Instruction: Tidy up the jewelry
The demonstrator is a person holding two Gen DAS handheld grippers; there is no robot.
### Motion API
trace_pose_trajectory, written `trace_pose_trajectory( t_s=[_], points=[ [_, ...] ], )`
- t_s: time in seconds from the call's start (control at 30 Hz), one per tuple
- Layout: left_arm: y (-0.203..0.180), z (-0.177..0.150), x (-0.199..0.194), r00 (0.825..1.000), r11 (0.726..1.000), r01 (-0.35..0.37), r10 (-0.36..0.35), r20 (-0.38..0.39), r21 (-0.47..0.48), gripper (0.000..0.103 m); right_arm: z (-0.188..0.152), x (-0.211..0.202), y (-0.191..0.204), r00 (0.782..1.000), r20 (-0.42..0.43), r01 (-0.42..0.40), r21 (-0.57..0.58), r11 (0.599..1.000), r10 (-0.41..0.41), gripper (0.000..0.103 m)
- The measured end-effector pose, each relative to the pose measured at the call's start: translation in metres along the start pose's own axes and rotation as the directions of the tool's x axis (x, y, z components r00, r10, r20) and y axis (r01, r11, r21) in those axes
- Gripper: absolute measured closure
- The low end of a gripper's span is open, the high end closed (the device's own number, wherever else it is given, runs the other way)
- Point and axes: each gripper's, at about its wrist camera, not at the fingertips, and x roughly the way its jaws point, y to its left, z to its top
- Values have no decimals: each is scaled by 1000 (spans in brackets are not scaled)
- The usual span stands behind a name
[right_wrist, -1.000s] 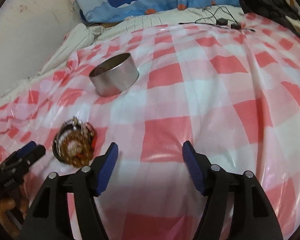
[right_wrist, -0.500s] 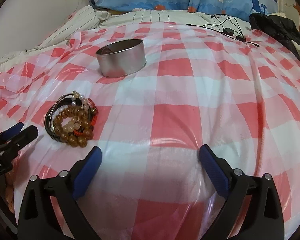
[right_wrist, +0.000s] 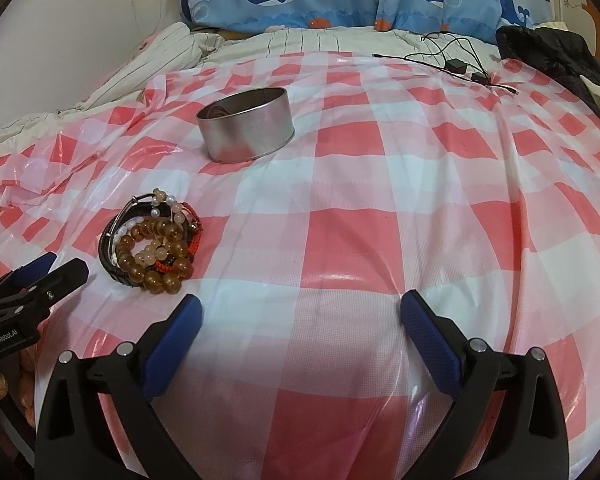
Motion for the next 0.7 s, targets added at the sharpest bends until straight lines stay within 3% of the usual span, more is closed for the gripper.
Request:
trace_pose_trajectory(
  t_s=[0.7],
  points=[
    [-2, 1, 3, 1000, 1000, -8, 8, -4, 6, 8, 0, -2, 0, 1000, 7, -7, 6, 1000, 7, 8]
  ],
)
